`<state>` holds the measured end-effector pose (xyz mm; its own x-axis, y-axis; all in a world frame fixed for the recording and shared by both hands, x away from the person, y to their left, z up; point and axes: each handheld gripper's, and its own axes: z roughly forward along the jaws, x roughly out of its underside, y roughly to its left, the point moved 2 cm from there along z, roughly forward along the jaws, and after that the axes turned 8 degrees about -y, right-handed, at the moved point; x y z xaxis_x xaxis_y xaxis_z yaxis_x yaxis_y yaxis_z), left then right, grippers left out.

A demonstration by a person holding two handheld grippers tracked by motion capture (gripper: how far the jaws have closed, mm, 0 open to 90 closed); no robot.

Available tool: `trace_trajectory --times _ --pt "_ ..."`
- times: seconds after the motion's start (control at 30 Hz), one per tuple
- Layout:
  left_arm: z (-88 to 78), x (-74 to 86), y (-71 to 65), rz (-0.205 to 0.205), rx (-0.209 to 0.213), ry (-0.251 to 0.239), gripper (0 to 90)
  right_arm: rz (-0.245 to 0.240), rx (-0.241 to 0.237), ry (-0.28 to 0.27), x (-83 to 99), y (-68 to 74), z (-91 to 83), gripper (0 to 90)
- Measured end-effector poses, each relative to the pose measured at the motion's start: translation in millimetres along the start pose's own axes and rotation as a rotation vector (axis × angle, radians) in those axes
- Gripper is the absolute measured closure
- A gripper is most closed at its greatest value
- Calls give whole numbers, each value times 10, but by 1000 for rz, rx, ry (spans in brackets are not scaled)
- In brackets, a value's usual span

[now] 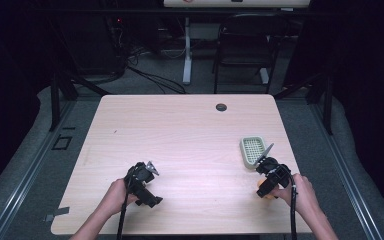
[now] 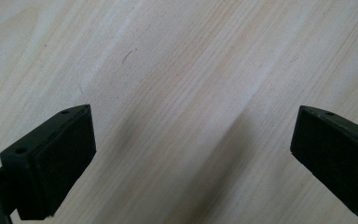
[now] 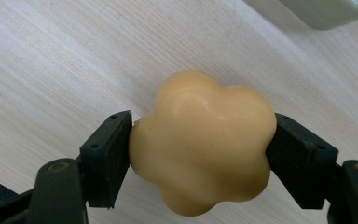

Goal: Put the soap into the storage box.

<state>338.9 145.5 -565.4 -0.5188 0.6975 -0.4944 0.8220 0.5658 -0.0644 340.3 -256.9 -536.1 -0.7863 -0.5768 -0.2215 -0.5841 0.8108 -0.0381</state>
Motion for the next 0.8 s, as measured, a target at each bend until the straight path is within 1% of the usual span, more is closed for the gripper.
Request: trace_trajectory --times 0.03,0.07,0.1,0.13,0.2,0.23,0.33,0.37,0.4,0.43,0.47,0.5,0.57,0.6,0.63,0.7,0.73,0.77,0.8 --pt "0 0 0 0 0 0 0 0 0 0 0 0 0 269" --pt "0 0 -1 -2 0 0 0 -11 2 15 -10 -8 -18 269" --pt "1 0 -1 0 1 0 0 -17 2 7 -14 -14 -20 269" --pt "0 0 -1 0 1 0 0 -4 0 2 -25 -7 -34 269" --pt "-1 1 -1 -2 0 0 0 -18 4 6 -41 -20 -50 269" --pt "-2 1 2 0 -2 1 0 -7 3 -6 -46 -15 -50 269" --pt "-1 1 2 0 -1 1 0 -5 2 -7 -62 -16 -59 269" --pt "0 1 1 0 -1 1 0 -11 -1 -7 -70 -20 -64 269" --pt "1 1 -1 -2 1 1 0 8 1 -26 -73 -7 -55 269" --pt "0 1 1 0 -1 1 0 -2 1 -14 -84 -13 -68 269" --pt "0 1 1 0 -1 1 0 -4 0 -22 -91 -17 -68 269" --pt "-1 1 2 0 -2 0 0 3 7 -28 -108 -13 -76 269" --pt "-1 2 2 0 -2 1 0 -4 0 -25 -118 -23 -85 269" --pt "0 2 2 0 -1 0 0 9 -1 -38 -127 -17 -86 269" --pt "-1 1 1 0 -1 0 0 -5 -1 -18 -143 -28 -107 269" --pt "0 2 1 0 -1 0 0 -14 6 -17 -165 -30 -116 269" --pt "0 3 3 -1 0 1 0 -11 4 -21 -185 -27 -123 269" --pt "1 3 3 -1 0 1 0 0 4 -53 -186 -20 -103 269" --pt "1 3 3 0 0 2 0 -7 3 -39 -200 -24 -117 269"
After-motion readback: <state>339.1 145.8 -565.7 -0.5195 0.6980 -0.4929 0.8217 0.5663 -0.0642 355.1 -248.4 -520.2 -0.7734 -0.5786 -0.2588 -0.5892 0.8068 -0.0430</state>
